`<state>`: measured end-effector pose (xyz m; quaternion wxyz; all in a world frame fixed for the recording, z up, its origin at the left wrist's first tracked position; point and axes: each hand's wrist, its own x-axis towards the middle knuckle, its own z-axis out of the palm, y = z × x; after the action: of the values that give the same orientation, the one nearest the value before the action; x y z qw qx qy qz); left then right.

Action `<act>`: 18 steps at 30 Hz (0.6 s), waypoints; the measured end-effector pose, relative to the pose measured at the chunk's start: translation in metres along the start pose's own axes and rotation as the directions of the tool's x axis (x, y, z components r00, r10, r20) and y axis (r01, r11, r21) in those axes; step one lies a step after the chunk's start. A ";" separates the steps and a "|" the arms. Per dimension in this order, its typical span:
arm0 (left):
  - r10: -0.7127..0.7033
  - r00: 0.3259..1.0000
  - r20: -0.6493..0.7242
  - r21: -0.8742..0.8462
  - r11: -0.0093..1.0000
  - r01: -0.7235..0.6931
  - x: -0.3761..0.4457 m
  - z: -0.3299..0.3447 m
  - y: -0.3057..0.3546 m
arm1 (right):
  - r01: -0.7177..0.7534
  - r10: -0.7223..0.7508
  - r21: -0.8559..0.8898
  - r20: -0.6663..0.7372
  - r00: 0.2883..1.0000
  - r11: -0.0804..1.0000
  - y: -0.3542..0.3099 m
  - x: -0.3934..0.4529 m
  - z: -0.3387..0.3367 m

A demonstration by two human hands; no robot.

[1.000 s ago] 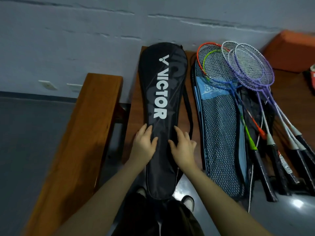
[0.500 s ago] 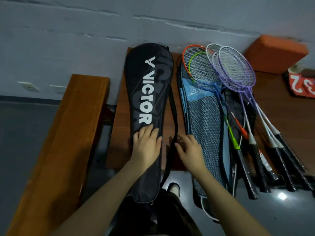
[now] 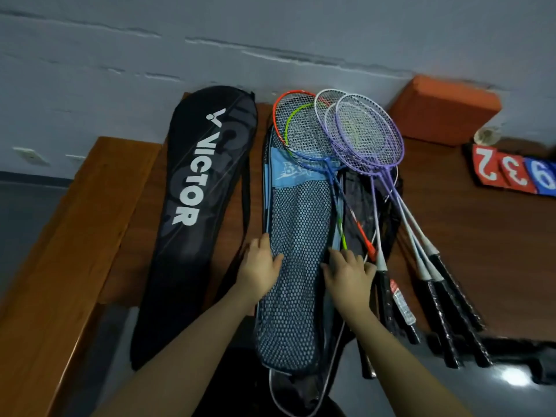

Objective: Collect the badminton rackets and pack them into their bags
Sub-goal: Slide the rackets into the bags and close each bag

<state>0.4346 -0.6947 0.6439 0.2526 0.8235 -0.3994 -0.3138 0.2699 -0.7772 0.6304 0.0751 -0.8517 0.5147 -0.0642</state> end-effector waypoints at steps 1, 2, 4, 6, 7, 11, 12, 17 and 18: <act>-0.012 1.000 -0.026 -0.008 1.000 0.012 0.002 0.001 0.001 | 0.003 -0.003 0.001 0.008 1.000 1.000 -0.001 0.002 0.001; -0.015 0.998 -0.058 -0.021 1.000 0.014 0.004 0.002 0.002 | -0.005 0.005 0.008 0.017 1.000 1.000 -0.002 0.004 0.003; 0.003 0.994 -0.105 -0.060 0.998 -0.009 0.010 0.002 0.004 | -0.024 0.023 0.049 0.024 0.999 0.999 -0.002 0.009 0.004; 0.044 0.988 -0.147 -0.079 0.995 -0.056 0.020 0.002 0.009 | -0.029 0.028 0.100 0.007 1.000 0.995 0.003 0.013 0.004; 0.050 0.984 -0.170 -0.089 0.994 -0.065 0.026 0.003 0.013 | -0.025 0.025 0.118 0.000 1.000 0.993 0.005 0.014 0.004; 0.005 0.973 -0.231 -0.128 0.991 -0.036 0.051 0.006 0.027 | -0.026 0.028 0.160 -0.012 1.000 0.987 0.008 0.018 0.007; 0.018 0.965 -0.262 -0.137 0.989 -0.056 0.055 0.005 0.027 | -0.032 0.035 0.164 -0.018 0.999 0.986 0.008 0.019 0.008; 0.132 0.883 -0.450 -0.201 0.949 -0.245 0.040 -0.012 0.040 | -0.073 0.078 0.141 -0.028 0.997 0.987 0.003 0.025 0.006; 0.143 0.876 -0.461 -0.208 0.942 -0.264 0.035 -0.016 0.044 | -0.082 0.087 0.129 -0.029 0.996 0.988 0.000 0.026 0.004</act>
<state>0.4408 -0.7452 0.6731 0.4756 0.7846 -0.3717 -0.1418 0.2828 -0.8000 0.6271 0.1233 -0.8213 0.5464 -0.1086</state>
